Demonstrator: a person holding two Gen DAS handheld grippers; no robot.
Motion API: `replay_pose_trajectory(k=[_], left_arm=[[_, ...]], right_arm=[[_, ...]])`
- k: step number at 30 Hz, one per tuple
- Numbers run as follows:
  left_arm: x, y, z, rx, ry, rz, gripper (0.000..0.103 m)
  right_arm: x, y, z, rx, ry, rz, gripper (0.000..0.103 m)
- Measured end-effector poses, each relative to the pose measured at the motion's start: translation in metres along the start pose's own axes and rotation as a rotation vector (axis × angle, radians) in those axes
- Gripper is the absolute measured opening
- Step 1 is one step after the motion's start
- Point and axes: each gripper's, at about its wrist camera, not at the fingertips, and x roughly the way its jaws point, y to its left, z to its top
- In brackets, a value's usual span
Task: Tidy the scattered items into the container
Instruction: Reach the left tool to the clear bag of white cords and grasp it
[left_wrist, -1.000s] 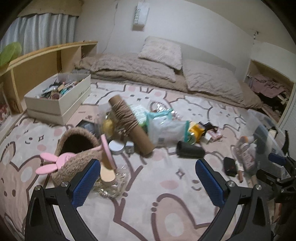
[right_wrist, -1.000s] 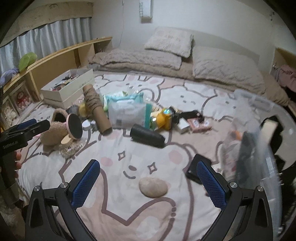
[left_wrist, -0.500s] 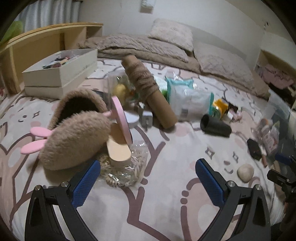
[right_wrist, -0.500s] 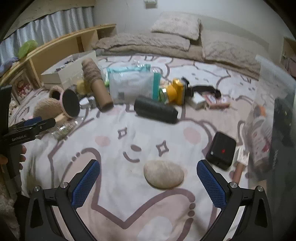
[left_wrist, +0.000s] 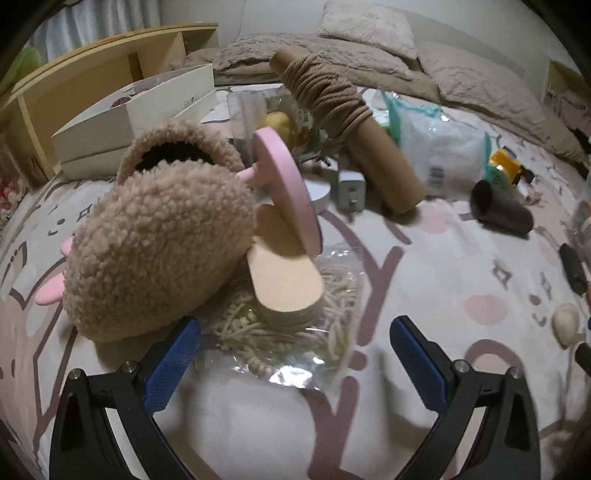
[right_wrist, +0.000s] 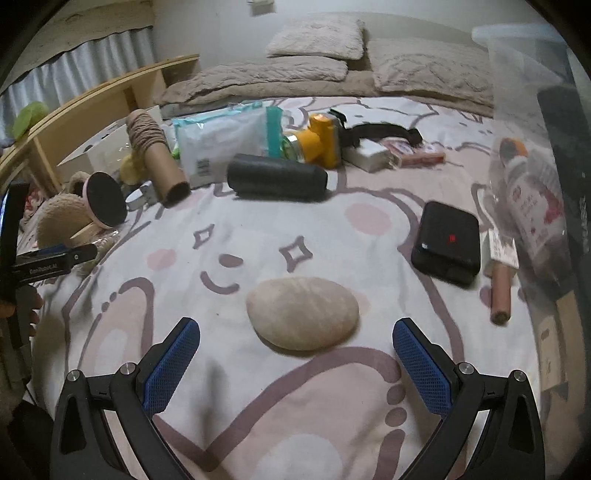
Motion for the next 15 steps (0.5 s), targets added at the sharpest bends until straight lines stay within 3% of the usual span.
replay_pose_trajectory(k=[4,9,15], left_arm=[[0.011,0.001,-0.002,0.03,0.024,0.037,0.103],[0.023,0.019,-0.005,-0.051,0.072,-0.028,0.096],[0.013,0.019,-0.007,-0.043,0.039,-0.05,0.074]], right_arm=[[0.011,-0.005,-0.004,0.03,0.03,-0.005,0.103],[0.013,-0.006,-0.007,0.037,0.036,-0.005,0.103],[0.017,-0.001,-0.008,0.012,0.047,-0.034,0.103]])
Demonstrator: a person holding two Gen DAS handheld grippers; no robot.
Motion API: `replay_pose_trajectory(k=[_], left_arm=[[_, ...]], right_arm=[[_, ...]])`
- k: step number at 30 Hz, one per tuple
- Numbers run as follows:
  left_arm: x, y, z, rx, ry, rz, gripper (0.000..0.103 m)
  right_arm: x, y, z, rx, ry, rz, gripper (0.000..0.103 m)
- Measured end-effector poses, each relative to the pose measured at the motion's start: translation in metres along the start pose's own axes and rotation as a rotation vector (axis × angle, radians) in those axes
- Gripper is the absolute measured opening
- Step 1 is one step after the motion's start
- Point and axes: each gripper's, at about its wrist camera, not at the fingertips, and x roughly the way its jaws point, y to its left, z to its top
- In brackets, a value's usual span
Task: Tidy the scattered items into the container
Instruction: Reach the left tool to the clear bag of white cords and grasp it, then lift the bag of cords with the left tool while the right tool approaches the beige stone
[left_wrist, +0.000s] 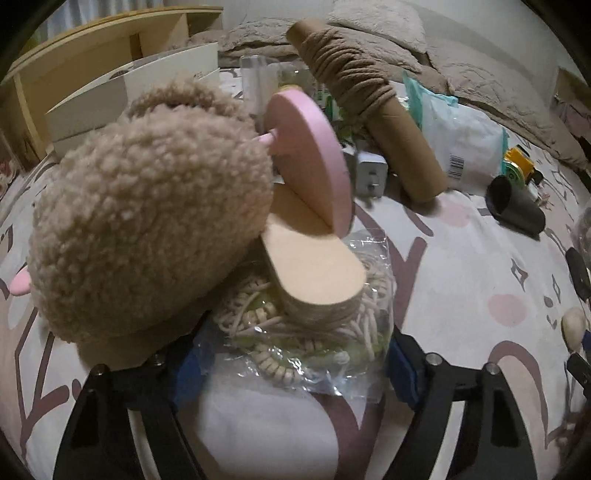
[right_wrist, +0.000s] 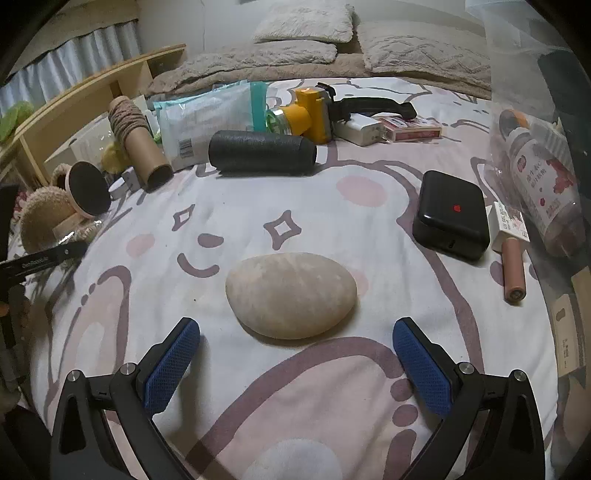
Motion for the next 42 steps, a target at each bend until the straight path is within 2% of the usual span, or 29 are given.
replay_pose_trajectory(k=[5,9,14,18,21,23,25,26,27,29,33,39,42], left_arm=[[-0.012,-0.007,-0.006,0.016,-0.009,-0.042,0.059],[-0.021,-0.026,-0.014,0.061,-0.005,-0.087,0.058],[-0.035,-0.063,-0.02,0.157,-0.021,-0.188,0.058],[-0.045,-0.097,-0.03,0.258,-0.027,-0.233,0.058],[-0.046,-0.116,-0.034,0.282,0.005,-0.233,0.058],[-0.043,-0.127,-0.038,0.297,0.018,-0.207,0.061],[-0.044,-0.131,-0.041,0.315,0.012,-0.174,0.076],[-0.044,-0.129,-0.041,0.315,0.005,-0.157,0.09],[-0.045,-0.126,-0.04,0.308,-0.008,-0.139,0.096],[-0.049,-0.119,-0.037,0.283,-0.04,-0.12,0.097],[-0.053,-0.11,-0.029,0.25,-0.086,-0.137,0.102],[-0.067,-0.119,-0.026,0.334,-0.178,-0.157,0.102],[-0.069,-0.127,-0.022,0.391,-0.198,-0.167,0.103]], right_arm=[[0.001,0.0,0.0,0.0,0.004,-0.001,0.103],[0.001,0.0,0.0,-0.004,0.009,-0.006,0.103],[0.001,-0.001,0.0,0.006,0.004,0.006,0.103],[0.001,-0.003,0.0,0.015,0.003,0.014,0.103],[0.001,-0.003,0.0,0.017,0.006,0.016,0.103],[0.001,-0.003,0.0,0.017,0.009,0.016,0.103],[0.002,-0.003,0.001,0.016,0.013,0.014,0.103],[0.002,-0.003,0.001,0.015,0.014,0.014,0.103],[0.003,-0.003,0.001,0.015,0.014,0.014,0.103],[0.003,-0.003,0.001,0.014,0.014,0.013,0.103],[0.003,-0.001,0.0,0.002,0.014,-0.001,0.103],[0.003,0.0,0.0,-0.001,0.015,-0.006,0.103],[0.003,0.0,0.0,-0.001,0.014,-0.005,0.103]])
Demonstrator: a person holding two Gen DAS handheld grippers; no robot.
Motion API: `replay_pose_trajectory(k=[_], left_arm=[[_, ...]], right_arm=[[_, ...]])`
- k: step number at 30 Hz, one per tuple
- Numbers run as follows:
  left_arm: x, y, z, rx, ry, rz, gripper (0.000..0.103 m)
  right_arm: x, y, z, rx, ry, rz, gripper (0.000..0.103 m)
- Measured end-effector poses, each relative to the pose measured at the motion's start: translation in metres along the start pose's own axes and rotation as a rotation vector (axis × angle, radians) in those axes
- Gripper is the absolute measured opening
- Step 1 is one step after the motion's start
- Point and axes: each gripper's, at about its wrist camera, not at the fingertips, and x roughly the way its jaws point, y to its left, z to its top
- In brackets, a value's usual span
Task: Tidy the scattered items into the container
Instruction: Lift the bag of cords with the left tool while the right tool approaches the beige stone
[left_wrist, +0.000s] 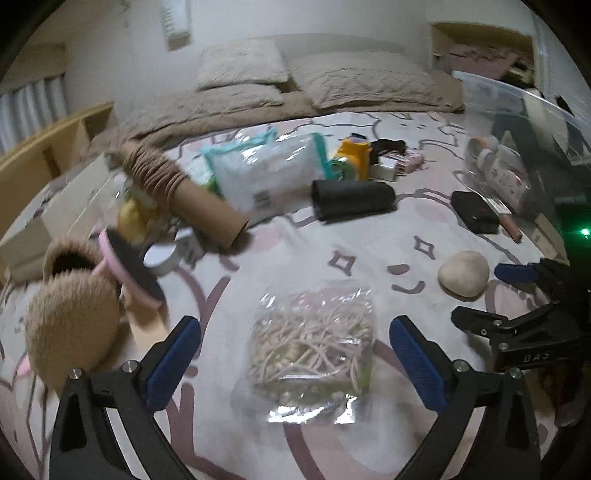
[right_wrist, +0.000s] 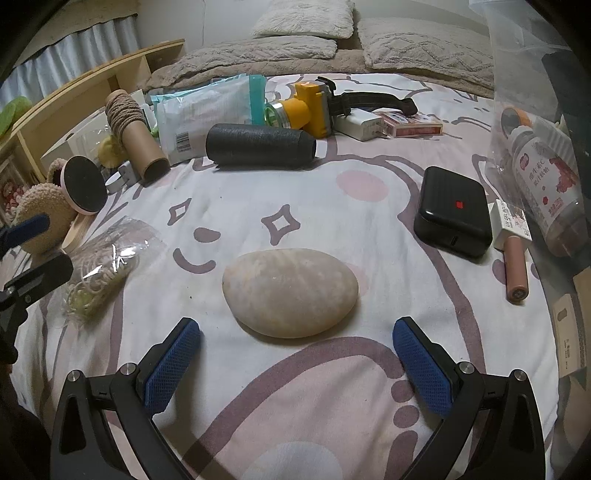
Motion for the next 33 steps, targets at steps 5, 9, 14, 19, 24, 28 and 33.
replay_pose_trajectory(k=[5,9,14,19,24,28,33], left_arm=[[0.013,0.001,0.002,0.024,0.043,-0.081,0.103],[0.028,0.005,-0.004,-0.005,0.108,-0.117,0.103],[0.042,0.009,-0.011,-0.056,0.188,-0.138,0.103],[0.037,-0.003,-0.017,-0.033,0.204,-0.168,0.102],[0.029,-0.012,-0.02,-0.015,0.209,-0.199,0.103],[0.028,-0.01,-0.018,-0.033,0.2,-0.164,0.103],[0.031,0.004,-0.011,-0.124,0.199,-0.159,0.103]], right_arm=[[-0.004,-0.008,-0.001,0.039,-0.021,0.052,0.103],[-0.01,-0.016,0.0,0.089,-0.041,0.11,0.103],[-0.017,-0.012,0.0,0.101,-0.036,0.134,0.103],[-0.024,0.004,0.001,0.055,-0.029,0.167,0.103],[-0.013,0.002,0.014,0.026,-0.017,0.092,0.103],[-0.001,-0.007,0.023,0.05,0.022,0.09,0.103],[0.005,-0.005,0.024,0.019,0.01,0.076,0.103]])
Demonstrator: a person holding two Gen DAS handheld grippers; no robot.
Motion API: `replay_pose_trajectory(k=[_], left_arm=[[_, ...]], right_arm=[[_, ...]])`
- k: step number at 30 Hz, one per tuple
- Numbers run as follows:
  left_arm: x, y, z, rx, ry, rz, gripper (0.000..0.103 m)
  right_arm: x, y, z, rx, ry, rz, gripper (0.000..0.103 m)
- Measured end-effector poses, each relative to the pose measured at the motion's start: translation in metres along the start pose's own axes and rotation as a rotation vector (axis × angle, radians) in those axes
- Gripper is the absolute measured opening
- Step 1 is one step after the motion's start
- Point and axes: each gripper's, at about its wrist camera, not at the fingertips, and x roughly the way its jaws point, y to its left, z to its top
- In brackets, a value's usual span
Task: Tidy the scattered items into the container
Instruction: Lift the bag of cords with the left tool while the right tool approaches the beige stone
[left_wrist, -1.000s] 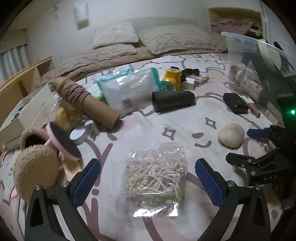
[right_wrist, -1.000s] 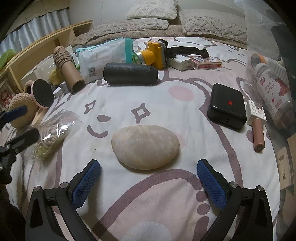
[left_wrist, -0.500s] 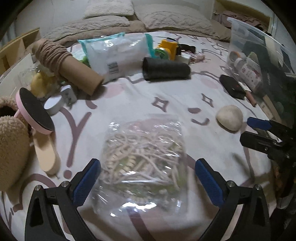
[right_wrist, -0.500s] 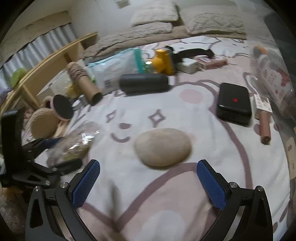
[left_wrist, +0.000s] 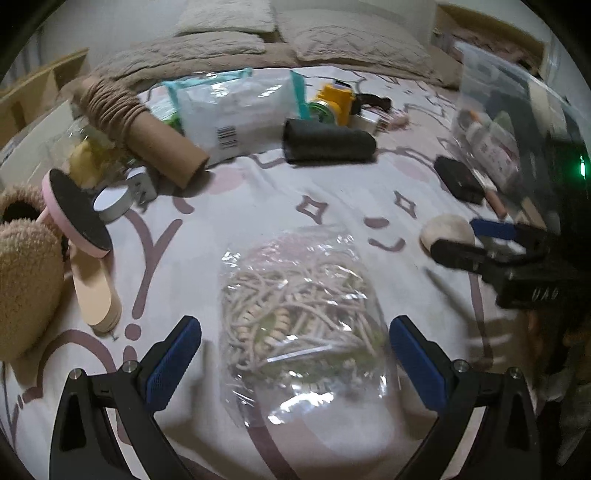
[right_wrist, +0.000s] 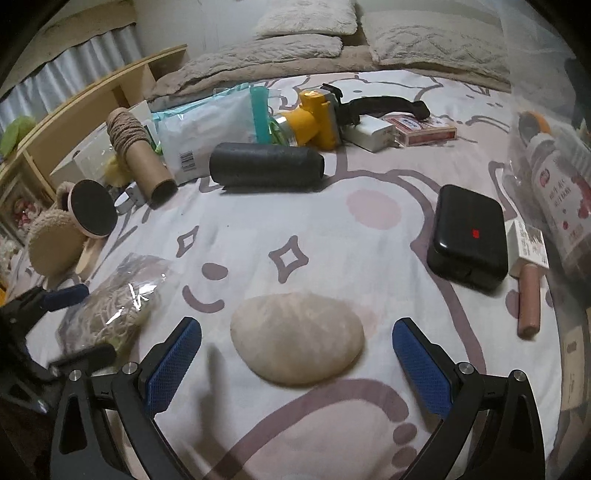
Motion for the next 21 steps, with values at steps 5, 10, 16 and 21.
replay_pose_trajectory(k=[5,10,16,21], left_arm=[[0.002,0.006,0.005,-0.057,0.005,-0.004,0.103],[0.011,0.008,0.011,-0.087,0.022,0.005,0.102],[0.02,0.005,0.011,-0.071,0.039,0.016,0.102],[0.024,-0.002,0.011,-0.031,0.051,0.047,0.101]], right_arm=[[0.002,0.007,-0.005,-0.037,-0.028,-0.025,0.101],[0.0,0.008,-0.007,-0.047,-0.043,-0.037,0.074],[0.0,0.007,-0.007,-0.04,-0.044,-0.035,0.073],[0.005,0.011,-0.008,-0.061,-0.025,-0.068,0.073]])
